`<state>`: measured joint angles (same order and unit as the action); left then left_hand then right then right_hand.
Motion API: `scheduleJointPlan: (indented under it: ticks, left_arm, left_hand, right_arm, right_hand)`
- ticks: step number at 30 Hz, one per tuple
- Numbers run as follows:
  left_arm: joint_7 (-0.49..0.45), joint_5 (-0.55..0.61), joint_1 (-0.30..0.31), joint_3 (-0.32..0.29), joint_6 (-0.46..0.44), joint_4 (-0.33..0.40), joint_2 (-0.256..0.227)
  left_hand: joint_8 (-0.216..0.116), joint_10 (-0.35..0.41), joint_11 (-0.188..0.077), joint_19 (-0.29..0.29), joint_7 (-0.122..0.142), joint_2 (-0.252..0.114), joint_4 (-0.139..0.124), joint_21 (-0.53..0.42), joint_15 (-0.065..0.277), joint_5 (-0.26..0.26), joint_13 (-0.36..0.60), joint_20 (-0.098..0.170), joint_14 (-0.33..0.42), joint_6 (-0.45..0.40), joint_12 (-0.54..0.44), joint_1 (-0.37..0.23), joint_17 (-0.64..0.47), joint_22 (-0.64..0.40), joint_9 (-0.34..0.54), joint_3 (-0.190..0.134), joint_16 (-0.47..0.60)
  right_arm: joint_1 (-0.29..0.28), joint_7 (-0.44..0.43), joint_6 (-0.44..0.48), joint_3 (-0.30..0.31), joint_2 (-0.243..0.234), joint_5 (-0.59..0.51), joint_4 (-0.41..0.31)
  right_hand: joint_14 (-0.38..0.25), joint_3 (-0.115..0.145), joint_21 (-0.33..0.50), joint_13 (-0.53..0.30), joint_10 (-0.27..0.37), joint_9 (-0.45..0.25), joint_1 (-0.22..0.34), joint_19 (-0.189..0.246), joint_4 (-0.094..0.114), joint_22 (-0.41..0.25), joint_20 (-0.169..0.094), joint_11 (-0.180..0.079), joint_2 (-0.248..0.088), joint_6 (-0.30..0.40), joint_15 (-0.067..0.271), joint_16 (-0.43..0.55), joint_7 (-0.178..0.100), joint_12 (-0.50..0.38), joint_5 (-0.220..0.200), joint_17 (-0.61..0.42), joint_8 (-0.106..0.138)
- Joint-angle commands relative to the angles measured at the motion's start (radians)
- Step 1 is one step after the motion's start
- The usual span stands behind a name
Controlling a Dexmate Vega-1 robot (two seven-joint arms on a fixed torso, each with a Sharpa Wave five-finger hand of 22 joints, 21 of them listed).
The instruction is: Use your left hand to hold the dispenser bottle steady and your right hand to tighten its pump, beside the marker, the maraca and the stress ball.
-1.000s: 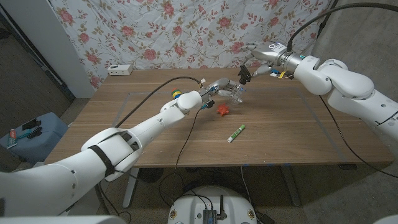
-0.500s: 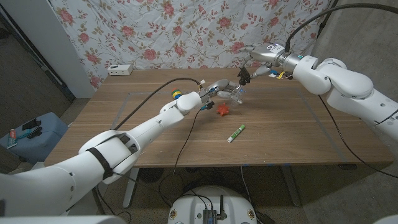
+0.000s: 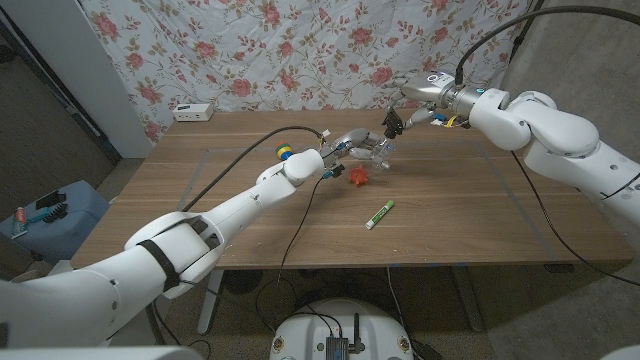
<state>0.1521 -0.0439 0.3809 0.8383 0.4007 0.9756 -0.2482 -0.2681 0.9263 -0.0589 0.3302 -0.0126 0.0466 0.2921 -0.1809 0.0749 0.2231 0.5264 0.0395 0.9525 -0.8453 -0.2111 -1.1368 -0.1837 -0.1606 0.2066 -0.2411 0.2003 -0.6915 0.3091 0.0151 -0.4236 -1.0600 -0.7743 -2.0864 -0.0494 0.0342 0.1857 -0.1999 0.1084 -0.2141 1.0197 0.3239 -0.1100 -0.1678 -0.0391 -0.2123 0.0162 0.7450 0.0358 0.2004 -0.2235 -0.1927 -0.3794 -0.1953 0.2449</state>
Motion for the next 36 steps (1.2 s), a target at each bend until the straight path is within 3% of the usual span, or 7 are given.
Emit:
scheduleJointPlan:
  ticks: [1, 16, 30, 36]
  left_arm:
    - [-0.009, 0.015, 0.007, 0.002, -0.005, 0.026, -0.009]
    - [-0.012, 0.024, 0.008, 0.004, 0.001, 0.029, -0.013]
    - [-0.014, 0.031, 0.01, 0.002, 0.004, 0.037, -0.021]
    - [-0.016, 0.035, 0.011, 0.002, 0.006, 0.039, -0.023]
  left_hand:
    - [-0.006, 0.073, -0.068, 0.002, 0.058, -0.119, -0.135, 0.001, 0.127, 0.003, 0.002, 0.08, 0.061, -0.215, -0.005, 0.021, -0.004, -0.002, 0.005, -0.145, 0.008]
    - [-0.006, 0.075, -0.067, 0.001, 0.058, -0.119, -0.134, 0.001, 0.127, 0.003, 0.002, 0.08, 0.06, -0.216, -0.006, 0.02, -0.005, -0.002, 0.005, -0.145, 0.008]
    - [-0.005, 0.072, -0.068, 0.001, 0.058, -0.12, -0.134, 0.001, 0.127, 0.003, 0.003, 0.079, 0.06, -0.216, -0.005, 0.019, -0.005, -0.002, 0.005, -0.146, 0.009]
    - [-0.005, 0.075, -0.069, 0.001, 0.059, -0.119, -0.133, 0.001, 0.127, 0.003, 0.002, 0.08, 0.061, -0.216, -0.005, 0.019, -0.004, -0.002, 0.005, -0.146, 0.008]
  right_arm:
    - [0.02, 0.094, 0.04, -0.013, 0.008, -0.01, -0.023]
    - [0.041, 0.18, 0.101, -0.018, 0.026, 0.008, -0.05]
    - [0.048, 0.22, 0.169, -0.011, 0.036, 0.097, -0.054]
    - [0.066, 0.255, 0.216, -0.026, 0.04, 0.118, -0.056]
  right_hand:
    - [0.007, -0.011, 0.005, -0.001, -0.003, -0.001, -0.006, 0.003, 0.001, -0.002, -0.025, 0.001, 0.0, 0.011, 0.086, 0.005, -0.002, -0.004, 0.004, -0.004, -0.002]
    - [0.015, -0.035, 0.005, -0.001, -0.011, 0.004, -0.036, 0.006, 0.021, -0.002, -0.021, 0.002, -0.003, -0.001, 0.074, 0.006, -0.002, -0.003, 0.008, -0.007, -0.018]
    - [0.022, -0.057, 0.006, -0.001, -0.009, 0.005, -0.061, 0.007, 0.037, -0.003, -0.021, 0.005, -0.002, -0.007, 0.071, 0.006, -0.001, -0.005, 0.012, -0.009, -0.027]
    - [0.022, -0.075, 0.007, -0.002, -0.006, 0.005, -0.09, 0.011, 0.053, -0.003, -0.016, 0.016, -0.003, 0.001, 0.059, 0.008, 0.0, -0.007, 0.014, -0.01, -0.027]
